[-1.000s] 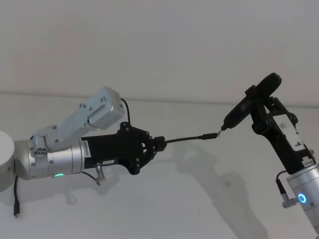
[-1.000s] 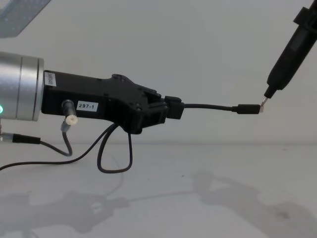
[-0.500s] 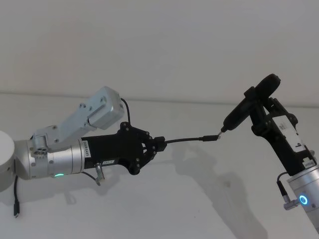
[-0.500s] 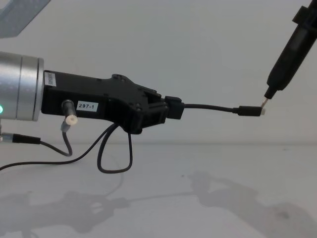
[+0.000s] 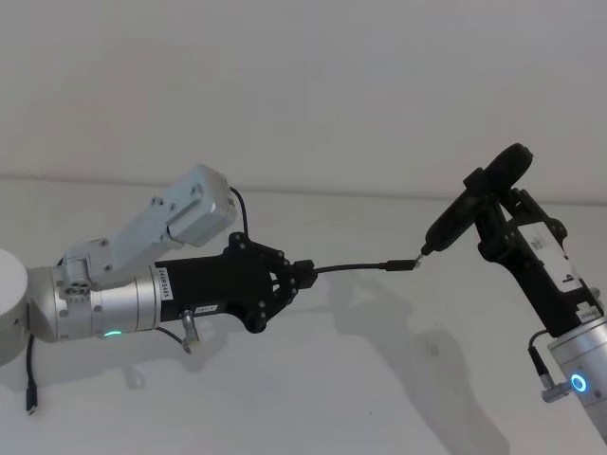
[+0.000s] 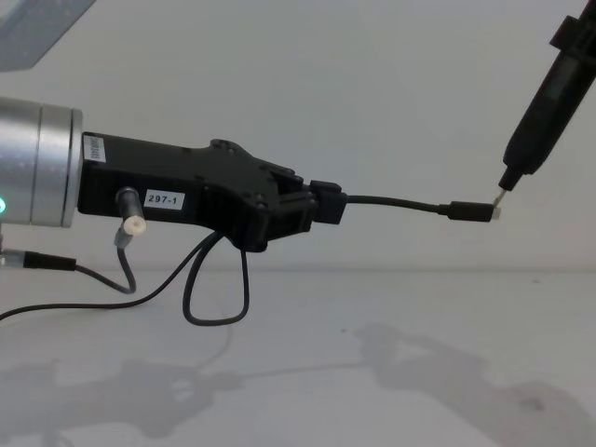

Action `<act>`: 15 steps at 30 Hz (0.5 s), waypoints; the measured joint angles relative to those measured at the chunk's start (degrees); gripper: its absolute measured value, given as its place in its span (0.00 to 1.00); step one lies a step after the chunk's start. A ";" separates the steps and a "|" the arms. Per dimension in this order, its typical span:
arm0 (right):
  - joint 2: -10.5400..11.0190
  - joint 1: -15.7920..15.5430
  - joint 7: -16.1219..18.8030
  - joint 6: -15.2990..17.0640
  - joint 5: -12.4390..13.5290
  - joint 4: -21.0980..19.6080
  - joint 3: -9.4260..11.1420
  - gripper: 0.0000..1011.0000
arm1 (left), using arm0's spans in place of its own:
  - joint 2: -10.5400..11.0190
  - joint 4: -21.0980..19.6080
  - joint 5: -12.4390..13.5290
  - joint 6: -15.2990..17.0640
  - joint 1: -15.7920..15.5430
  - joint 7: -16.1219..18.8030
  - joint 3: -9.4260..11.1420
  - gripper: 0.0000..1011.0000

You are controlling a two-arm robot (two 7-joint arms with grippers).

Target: Pick up the data cable with the one hand.

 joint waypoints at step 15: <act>0.15 -0.11 -0.18 0.10 -0.17 -0.15 0.00 0.27 | 0.00 0.00 0.00 0.00 0.00 0.01 0.00 0.05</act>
